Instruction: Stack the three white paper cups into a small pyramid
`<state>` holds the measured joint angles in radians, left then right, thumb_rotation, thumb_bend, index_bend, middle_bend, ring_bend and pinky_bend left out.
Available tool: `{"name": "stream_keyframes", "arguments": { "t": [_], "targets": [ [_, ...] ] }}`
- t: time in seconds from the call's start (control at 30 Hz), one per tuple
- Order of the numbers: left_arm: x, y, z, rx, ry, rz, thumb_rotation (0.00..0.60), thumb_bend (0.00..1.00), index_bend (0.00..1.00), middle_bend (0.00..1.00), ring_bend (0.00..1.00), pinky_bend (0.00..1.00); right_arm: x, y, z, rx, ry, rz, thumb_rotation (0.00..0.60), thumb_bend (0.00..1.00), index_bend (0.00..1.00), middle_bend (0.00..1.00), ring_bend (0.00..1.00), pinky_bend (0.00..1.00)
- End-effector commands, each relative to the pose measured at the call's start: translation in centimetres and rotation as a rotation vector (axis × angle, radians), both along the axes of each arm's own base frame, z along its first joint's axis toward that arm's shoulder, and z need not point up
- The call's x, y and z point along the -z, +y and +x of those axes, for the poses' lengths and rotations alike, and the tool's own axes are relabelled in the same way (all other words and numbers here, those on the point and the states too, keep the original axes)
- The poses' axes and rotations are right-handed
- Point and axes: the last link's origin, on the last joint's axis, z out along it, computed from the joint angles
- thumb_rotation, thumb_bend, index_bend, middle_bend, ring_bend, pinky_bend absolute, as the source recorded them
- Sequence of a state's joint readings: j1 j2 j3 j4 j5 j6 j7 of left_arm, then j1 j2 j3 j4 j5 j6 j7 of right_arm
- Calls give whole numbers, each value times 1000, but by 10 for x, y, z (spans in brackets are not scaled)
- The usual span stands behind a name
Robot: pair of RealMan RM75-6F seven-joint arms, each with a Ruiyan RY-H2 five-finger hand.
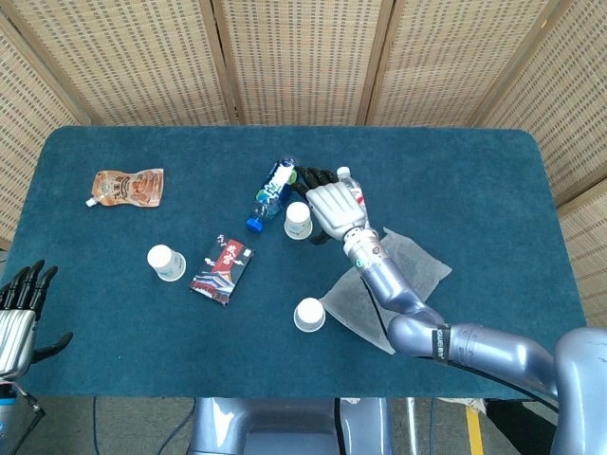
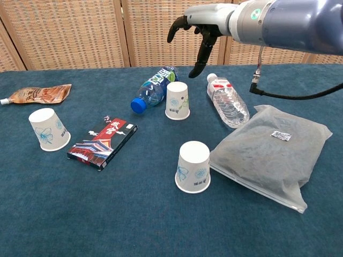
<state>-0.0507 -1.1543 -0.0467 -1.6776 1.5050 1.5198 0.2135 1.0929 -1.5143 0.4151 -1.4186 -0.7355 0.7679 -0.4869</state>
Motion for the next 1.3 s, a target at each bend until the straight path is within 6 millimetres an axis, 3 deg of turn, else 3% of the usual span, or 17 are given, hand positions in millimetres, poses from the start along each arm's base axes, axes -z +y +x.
{"name": "stream_keyframes", "arguments": {
  "t": [0.03,0.6,0.97,1.3],
  "targets": [
    [0,0,0,-1,0,2,600,192,39,0,0,125,16,-7,3,23,18,28,600,203,228,0,0,147],
    [3,5,-8,-29,22,1,600,193,40,0,0,125,53,-43,-8,115,88,72,600,203,231,0,0,147],
    [6,6,-10,-35,37,-4,600,194,42,0,0,125,70,-53,-20,145,113,95,600,203,251,0,0,146],
    [8,7,-14,-46,47,-9,600,194,42,0,0,125,84,-57,-20,140,123,93,600,206,335,0,0,149]
  ]
}}
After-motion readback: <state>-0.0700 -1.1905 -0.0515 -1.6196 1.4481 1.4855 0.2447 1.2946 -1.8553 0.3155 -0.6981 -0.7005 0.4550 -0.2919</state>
